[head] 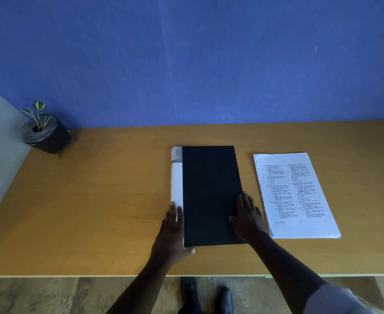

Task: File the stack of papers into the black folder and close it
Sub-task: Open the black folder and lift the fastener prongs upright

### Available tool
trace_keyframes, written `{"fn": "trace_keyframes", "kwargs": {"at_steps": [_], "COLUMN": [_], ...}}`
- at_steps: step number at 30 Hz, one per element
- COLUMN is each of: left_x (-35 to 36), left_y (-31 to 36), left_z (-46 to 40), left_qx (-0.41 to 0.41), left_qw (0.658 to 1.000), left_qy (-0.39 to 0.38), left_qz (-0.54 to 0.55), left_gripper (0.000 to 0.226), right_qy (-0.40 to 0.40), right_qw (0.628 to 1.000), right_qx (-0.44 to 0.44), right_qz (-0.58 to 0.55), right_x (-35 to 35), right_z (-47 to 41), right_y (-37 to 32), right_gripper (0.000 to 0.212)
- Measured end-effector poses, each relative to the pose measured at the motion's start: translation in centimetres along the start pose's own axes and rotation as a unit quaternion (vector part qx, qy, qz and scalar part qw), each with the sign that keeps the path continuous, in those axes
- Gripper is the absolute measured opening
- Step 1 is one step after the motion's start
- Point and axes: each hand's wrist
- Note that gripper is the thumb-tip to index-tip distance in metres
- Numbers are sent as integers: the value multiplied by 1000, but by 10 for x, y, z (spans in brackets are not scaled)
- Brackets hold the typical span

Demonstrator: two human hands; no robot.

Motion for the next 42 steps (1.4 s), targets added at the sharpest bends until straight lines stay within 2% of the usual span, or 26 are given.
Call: {"fn": "trace_keyframes", "kwargs": {"at_steps": [4, 9, 19, 25, 32, 35, 37, 42], "left_x": [-2, -5, -7, -10, -26, -43, -60, -126], "left_y": [-1, -6, -15, -18, -14, -8, 1, 43], "left_z": [0, 2, 4, 2, 0, -4, -11, -38], "left_qx": [8, 29, 64, 78, 54, 32, 43, 123], "left_qw": [1000, 999, 997, 996, 997, 999, 995, 953], "left_qy": [-8, -26, -35, -34, -52, 4, 67, 187], "left_qz": [16, 33, 38, 39, 20, 15, 62, 206], "left_gripper": [134, 128, 119, 118, 122, 116, 101, 67], "right_qy": [11, 36, 39, 99, 171, 187, 197, 208], "right_qw": [1000, 998, 993, 984, 967, 960, 957, 942], "right_qx": [-4, 16, 67, 87, 84, 77, 62, -23], "right_qz": [-7, -50, -91, -118, -171, -192, -205, -263], "right_x": [-2, -7, -19, -33, -67, -80, -88, -104], "right_z": [2, -2, -4, 5, 17, 22, 27, 34], "right_y": [-2, -9, -26, -37, -57, -72, -84, -115], "right_gripper": [86, 69, 58, 50, 58, 58, 56, 51]}}
Point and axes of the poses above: each hand's wrist, its own z-axis away from the middle knuckle, its own x-axis out of the palm, y = z × x, and after that the axes turned 1 degree about -y, right-handed
